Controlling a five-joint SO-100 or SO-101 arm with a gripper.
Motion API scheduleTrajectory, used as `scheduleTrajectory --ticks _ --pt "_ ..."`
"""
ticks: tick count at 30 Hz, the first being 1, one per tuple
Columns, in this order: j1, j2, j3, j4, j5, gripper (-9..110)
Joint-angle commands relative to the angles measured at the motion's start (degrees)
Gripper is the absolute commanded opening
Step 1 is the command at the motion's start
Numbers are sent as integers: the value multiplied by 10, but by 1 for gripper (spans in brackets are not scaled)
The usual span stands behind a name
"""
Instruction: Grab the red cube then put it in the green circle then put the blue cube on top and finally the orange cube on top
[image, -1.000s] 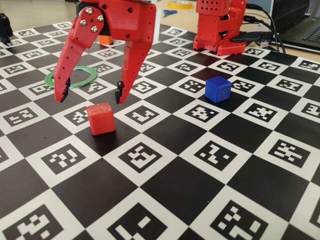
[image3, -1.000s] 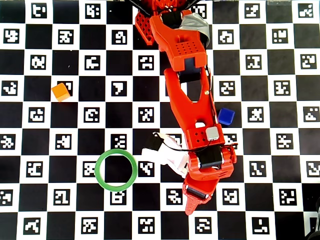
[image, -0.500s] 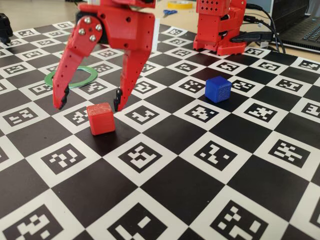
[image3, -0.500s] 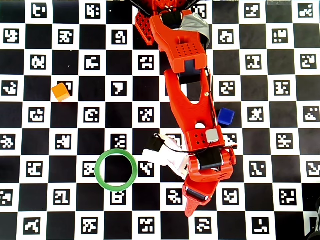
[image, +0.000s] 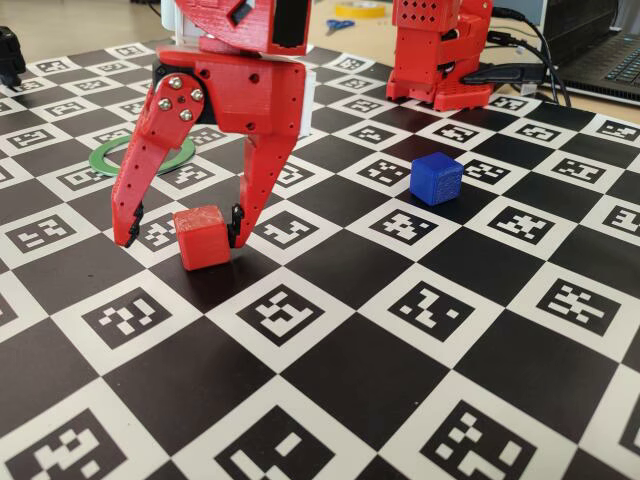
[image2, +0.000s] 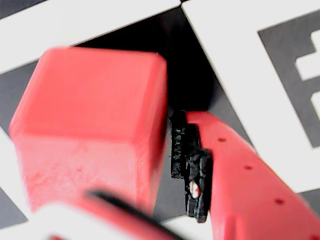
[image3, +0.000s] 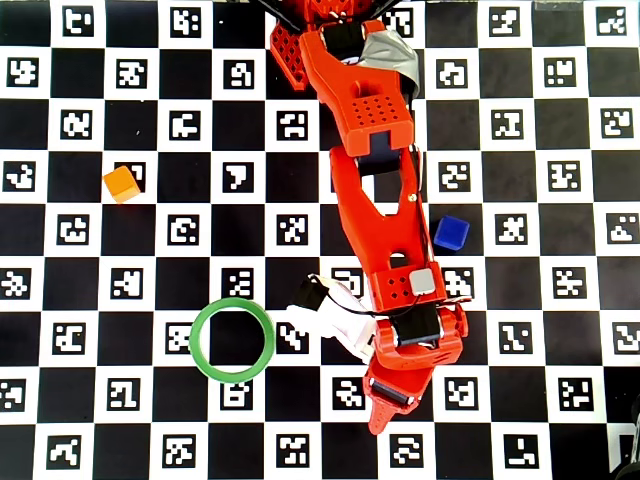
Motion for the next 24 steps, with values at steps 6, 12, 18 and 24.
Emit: scheduleTrajectory --ticks 6,12,18,24 --pt "-4 26 -50 -13 -18 33" --pt "-9 26 -49 -16 -26 26" --pt "-9 26 -47 -17 -18 16" --pt "-10 25 -44 -25 -40 8"
